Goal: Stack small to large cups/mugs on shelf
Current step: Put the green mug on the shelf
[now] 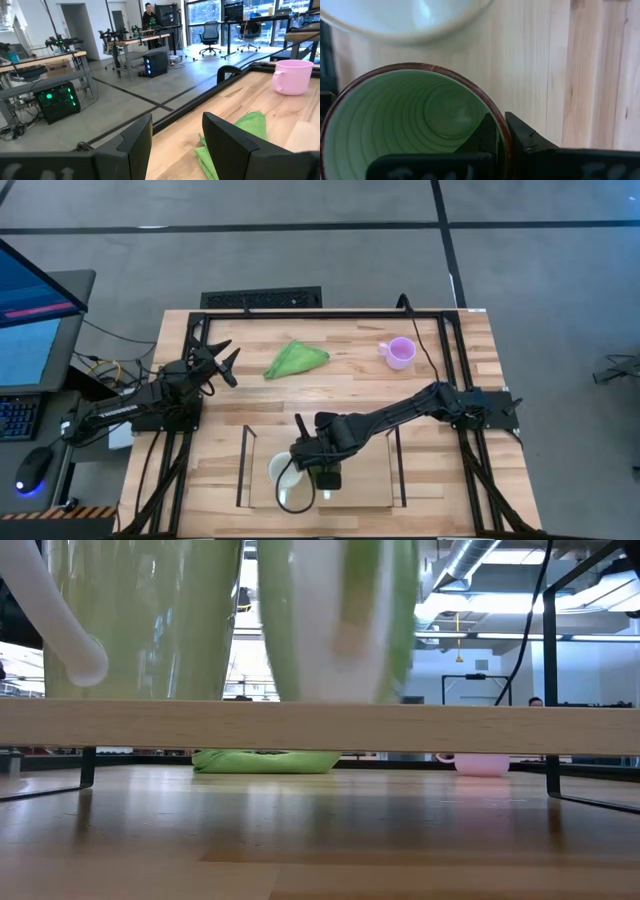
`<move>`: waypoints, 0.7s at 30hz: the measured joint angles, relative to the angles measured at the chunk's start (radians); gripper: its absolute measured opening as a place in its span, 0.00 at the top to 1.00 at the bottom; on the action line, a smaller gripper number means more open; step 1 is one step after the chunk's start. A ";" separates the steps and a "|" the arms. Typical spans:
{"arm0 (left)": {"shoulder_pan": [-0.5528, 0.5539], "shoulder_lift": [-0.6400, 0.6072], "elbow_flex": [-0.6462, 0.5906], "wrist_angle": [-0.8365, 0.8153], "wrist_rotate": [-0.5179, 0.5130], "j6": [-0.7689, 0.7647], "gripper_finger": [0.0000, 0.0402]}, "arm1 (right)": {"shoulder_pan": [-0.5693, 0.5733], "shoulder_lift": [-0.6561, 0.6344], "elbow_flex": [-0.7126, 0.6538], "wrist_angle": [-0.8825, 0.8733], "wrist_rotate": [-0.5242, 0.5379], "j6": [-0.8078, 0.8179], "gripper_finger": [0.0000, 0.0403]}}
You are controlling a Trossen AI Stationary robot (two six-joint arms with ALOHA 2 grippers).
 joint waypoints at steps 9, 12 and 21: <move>0.000 0.000 0.000 0.000 0.005 0.000 0.58 | 0.010 0.009 0.000 0.013 -0.027 0.040 0.93; 0.000 0.000 0.000 0.000 0.005 -0.002 0.58 | 0.010 0.010 0.000 0.012 -0.034 0.055 0.93; 0.000 0.000 0.000 0.000 0.005 -0.005 0.58 | 0.011 0.009 0.000 0.011 -0.038 0.086 0.78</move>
